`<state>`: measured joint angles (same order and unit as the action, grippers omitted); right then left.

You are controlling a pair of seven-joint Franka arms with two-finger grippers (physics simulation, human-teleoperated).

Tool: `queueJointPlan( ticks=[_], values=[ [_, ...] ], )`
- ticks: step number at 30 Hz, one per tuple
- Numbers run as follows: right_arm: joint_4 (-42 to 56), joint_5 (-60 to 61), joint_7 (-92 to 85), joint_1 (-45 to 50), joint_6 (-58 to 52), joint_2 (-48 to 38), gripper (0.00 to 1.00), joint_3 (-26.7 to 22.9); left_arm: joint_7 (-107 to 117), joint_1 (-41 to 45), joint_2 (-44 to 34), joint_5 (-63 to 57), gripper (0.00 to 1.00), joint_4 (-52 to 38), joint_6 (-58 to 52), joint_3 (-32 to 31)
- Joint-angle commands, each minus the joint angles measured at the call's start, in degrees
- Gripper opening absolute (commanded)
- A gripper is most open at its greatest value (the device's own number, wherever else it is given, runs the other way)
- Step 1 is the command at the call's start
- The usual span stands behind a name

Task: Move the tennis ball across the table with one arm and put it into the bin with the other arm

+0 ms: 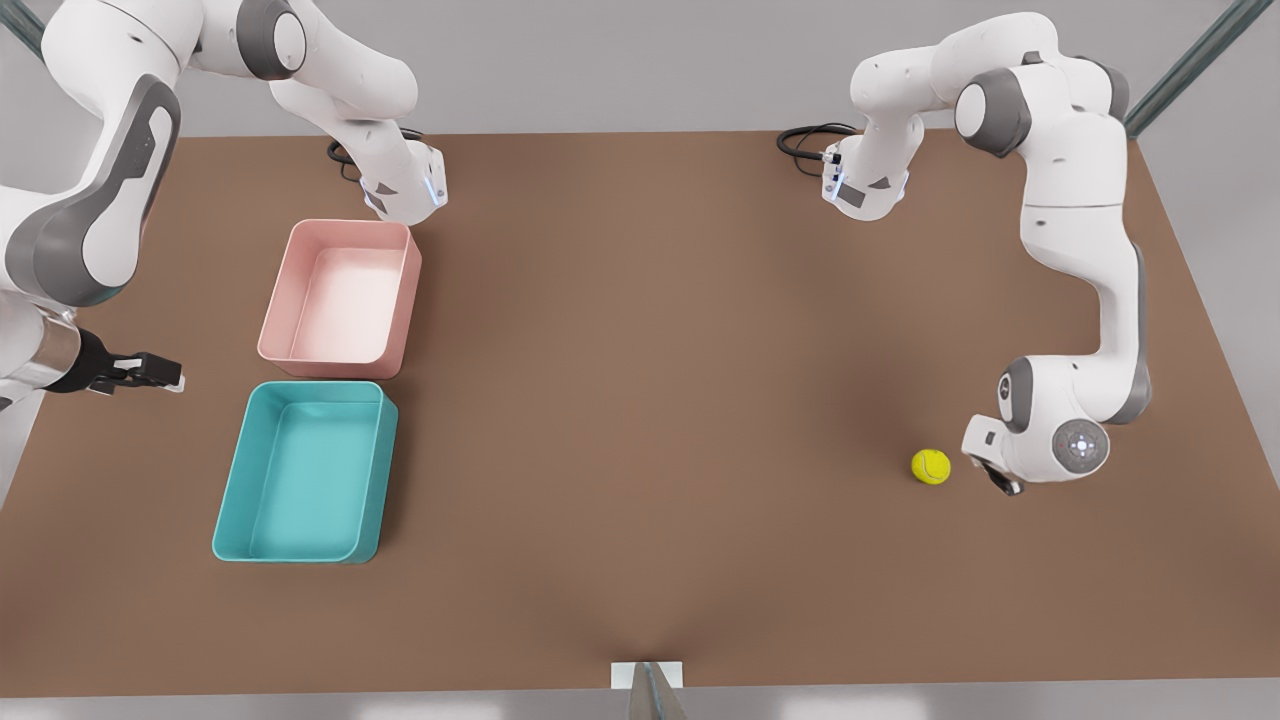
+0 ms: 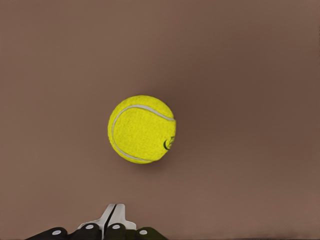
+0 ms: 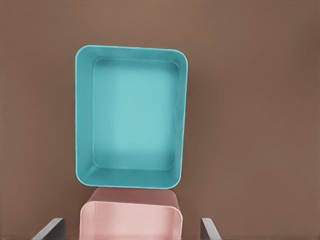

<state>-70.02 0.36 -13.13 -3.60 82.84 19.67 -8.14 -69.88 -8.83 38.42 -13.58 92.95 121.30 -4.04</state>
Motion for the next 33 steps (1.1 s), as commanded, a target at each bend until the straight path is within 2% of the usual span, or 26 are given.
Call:
queueJointPlan(
  ticks=[1,19,22,31,33],
  values=[
    [0.0,0.0,-0.9,0.0,-0.1,-0.1,1.0,0.0,-30.4,-0.1,-0.1,-2.7,0.21,0.9,6.8,0.0],
    [-0.4,-0.1,-1.0,-0.2,-0.5,0.0,1.0,-0.1,-26.7,-1.3,0.4,-2.9,0.21,9.2,12.0,1.0],
    [-0.6,0.0,-1.0,-0.1,-0.7,0.1,1.0,0.0,-32.5,-0.8,-0.7,-4.1,0.21,9.4,11.7,1.0],
    [-0.7,0.1,-1.1,0.1,-0.9,0.5,1.0,0.0,-27.7,-0.5,-2.6,-3.6,0.21,9.2,11.9,1.1],
    [-0.7,0.1,-1.2,0.1,-0.9,0.5,1.0,0.0,-24.6,-0.5,-2.6,-3.6,0.21,9.1,15.7,1.0]
  ],
)
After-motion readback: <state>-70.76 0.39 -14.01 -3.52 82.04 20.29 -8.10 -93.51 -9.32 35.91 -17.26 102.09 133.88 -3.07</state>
